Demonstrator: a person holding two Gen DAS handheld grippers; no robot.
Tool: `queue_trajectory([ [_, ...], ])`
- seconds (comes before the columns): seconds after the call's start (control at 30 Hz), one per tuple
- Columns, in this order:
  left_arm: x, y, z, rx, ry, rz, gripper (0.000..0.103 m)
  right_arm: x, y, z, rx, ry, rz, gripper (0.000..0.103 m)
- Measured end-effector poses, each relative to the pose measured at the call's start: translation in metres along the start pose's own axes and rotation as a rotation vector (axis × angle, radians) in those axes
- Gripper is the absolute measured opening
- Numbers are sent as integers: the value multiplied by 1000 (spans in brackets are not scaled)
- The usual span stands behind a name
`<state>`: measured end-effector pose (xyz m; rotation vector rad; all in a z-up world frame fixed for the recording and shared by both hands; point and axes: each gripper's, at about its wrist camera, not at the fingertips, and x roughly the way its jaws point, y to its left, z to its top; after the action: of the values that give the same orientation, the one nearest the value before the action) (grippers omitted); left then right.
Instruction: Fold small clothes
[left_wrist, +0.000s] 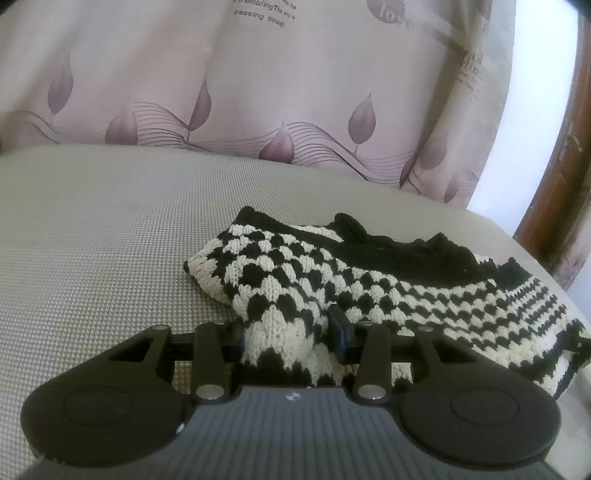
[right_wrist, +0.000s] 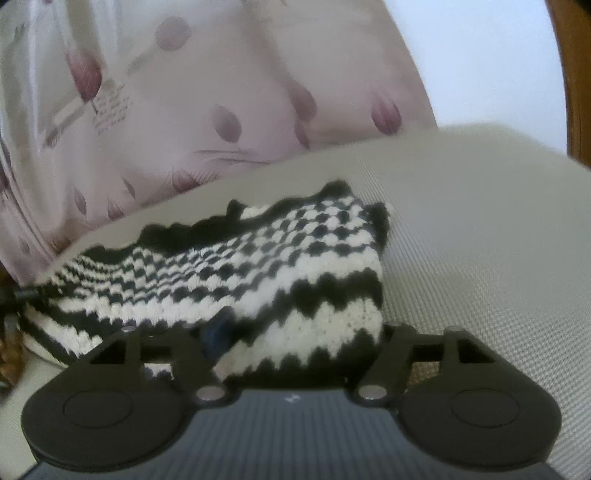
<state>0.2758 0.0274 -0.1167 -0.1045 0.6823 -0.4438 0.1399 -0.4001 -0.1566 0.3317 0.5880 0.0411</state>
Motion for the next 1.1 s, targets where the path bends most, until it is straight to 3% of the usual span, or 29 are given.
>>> queue_trajectory([
  [0.17, 0, -1, -1, 8, -4, 8, 45, -2, -4, 0, 22, -16, -3, 69],
  [0.37, 1, -3, -1, 10, -4, 21, 49, -17, -16, -1, 114, -127, -24, 70],
  [0.5, 1, -3, -1, 10, -4, 27, 51, -30, -12, -7, 71, -217, 14, 70],
  [0.63, 3, -2, 1, 7, 4, 25, 51, -34, -6, -7, 25, -231, 38, 71],
  [0.77, 6, 6, 10, -61, 54, -4, 42, -35, -6, -7, 21, -222, 81, 71],
  [0.9, 8, -9, 33, -75, 127, 51, 29, -35, -12, -6, 51, -216, 116, 71],
  [1.0, 8, -22, 50, -117, 170, 97, 27, -37, -15, -7, 66, -224, 136, 71],
  [1.1, 2, -42, 67, -189, 180, 97, 25, -41, -16, -8, 68, -244, 154, 71],
])
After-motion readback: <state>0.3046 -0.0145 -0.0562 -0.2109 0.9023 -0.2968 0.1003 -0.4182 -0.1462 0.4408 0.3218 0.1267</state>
